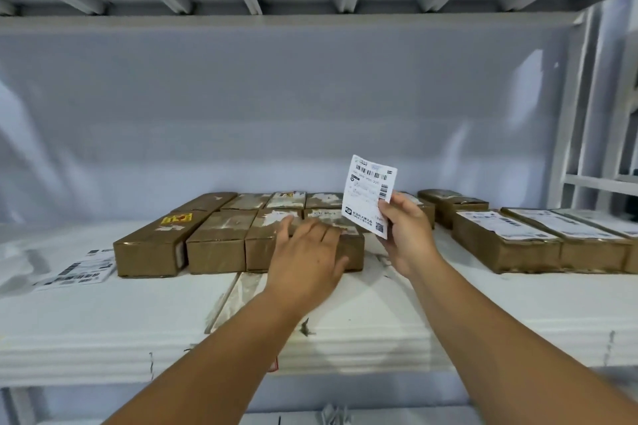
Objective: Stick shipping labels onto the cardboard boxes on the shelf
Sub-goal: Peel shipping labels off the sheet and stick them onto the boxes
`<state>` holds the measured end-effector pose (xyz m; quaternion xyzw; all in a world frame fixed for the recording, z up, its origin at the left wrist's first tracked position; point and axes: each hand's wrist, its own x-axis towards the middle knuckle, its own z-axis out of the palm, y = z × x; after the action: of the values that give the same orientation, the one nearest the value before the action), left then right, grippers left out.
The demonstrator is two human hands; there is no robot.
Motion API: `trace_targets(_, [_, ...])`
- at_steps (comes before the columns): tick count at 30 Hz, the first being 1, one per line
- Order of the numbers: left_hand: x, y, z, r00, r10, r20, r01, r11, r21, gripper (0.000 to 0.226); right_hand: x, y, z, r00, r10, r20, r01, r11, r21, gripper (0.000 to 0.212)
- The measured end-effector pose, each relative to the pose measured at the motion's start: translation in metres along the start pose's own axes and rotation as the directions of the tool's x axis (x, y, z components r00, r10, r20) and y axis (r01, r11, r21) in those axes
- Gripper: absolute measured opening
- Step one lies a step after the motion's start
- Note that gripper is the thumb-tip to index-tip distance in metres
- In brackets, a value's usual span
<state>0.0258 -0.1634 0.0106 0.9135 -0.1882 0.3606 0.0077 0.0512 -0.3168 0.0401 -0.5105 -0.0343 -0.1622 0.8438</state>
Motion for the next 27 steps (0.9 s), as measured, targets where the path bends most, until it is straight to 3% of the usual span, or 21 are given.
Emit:
trace_targets(6, [-0.002, -0.006, 0.008, 0.989, 0.115, -0.093, -0.13, 0.976, -0.176, 0.036, 0.008, 0.001, -0.007, 0.999, -0.018, -0.026, 0.017, 0.999, -0.03, 0.021])
trace_targets(9, [-0.003, -0.007, 0.008, 0.984, 0.1, -0.147, -0.142, 0.941, -0.307, 0.026, 0.007, 0.003, -0.011, 0.999, -0.018, -0.03, 0.016, 0.997, -0.071, 0.02])
trace_targets(19, [-0.006, -0.005, 0.002, 0.996, -0.043, -0.081, -0.013, 0.804, -0.595, 0.04, 0.0, 0.003, -0.012, 0.997, 0.083, -0.004, -0.083, 0.995, -0.057, 0.027])
trace_targets(23, [-0.007, -0.005, -0.002, 0.984, -0.169, 0.064, 0.168, 0.719, -0.674, 0.05, -0.003, 0.003, -0.014, 0.993, 0.116, 0.027, -0.116, 0.993, 0.003, 0.03])
trace_targets(27, [-0.008, -0.005, -0.006, 0.989, -0.141, 0.043, 0.132, 0.721, -0.68, 0.036, -0.006, 0.0, -0.014, 0.986, 0.169, 0.001, -0.169, 0.985, 0.031, 0.021])
